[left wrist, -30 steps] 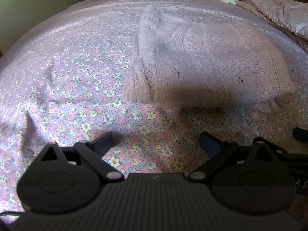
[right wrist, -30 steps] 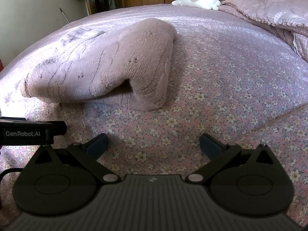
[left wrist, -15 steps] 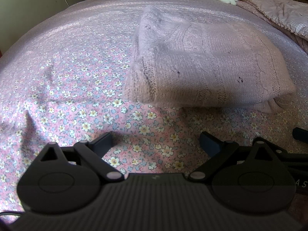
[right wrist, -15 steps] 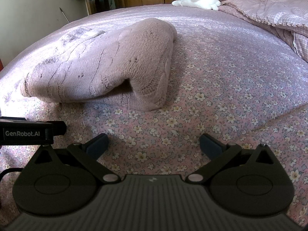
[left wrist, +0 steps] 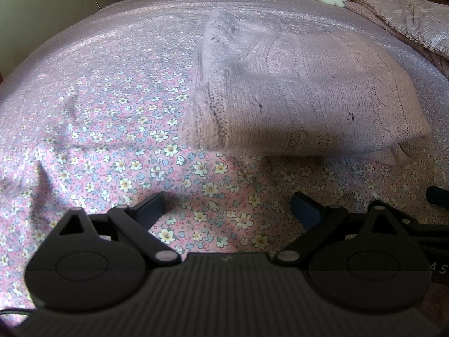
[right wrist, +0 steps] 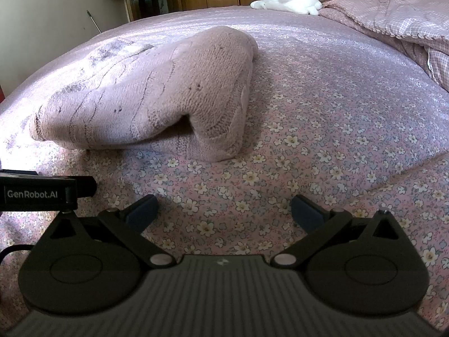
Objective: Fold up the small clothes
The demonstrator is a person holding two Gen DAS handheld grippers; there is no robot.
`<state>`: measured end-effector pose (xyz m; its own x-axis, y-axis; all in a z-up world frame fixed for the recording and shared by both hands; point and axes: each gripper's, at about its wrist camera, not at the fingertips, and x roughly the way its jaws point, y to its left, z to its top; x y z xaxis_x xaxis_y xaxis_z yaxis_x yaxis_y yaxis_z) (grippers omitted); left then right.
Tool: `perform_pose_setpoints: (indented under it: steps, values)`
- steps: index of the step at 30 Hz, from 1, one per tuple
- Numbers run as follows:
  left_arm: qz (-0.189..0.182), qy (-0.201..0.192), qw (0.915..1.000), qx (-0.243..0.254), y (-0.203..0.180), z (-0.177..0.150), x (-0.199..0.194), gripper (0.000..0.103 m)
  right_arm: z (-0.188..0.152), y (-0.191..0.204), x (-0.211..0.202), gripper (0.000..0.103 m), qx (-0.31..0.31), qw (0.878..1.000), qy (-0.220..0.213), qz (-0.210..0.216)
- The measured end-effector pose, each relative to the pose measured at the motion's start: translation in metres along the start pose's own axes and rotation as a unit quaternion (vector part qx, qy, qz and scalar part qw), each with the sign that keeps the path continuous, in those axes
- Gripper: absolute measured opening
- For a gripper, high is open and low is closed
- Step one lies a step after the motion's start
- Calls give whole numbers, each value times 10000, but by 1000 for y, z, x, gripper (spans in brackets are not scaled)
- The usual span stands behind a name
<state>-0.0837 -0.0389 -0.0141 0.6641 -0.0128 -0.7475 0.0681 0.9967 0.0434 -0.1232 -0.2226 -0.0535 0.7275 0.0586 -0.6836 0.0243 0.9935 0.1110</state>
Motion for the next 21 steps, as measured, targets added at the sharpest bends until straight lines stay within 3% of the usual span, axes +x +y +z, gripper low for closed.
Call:
perform_pose_setpoints:
  steps: [21]
  values:
    - [25,2,10000,6,0,-1,0,99,0,0,0,103,-8,10000,0,-5]
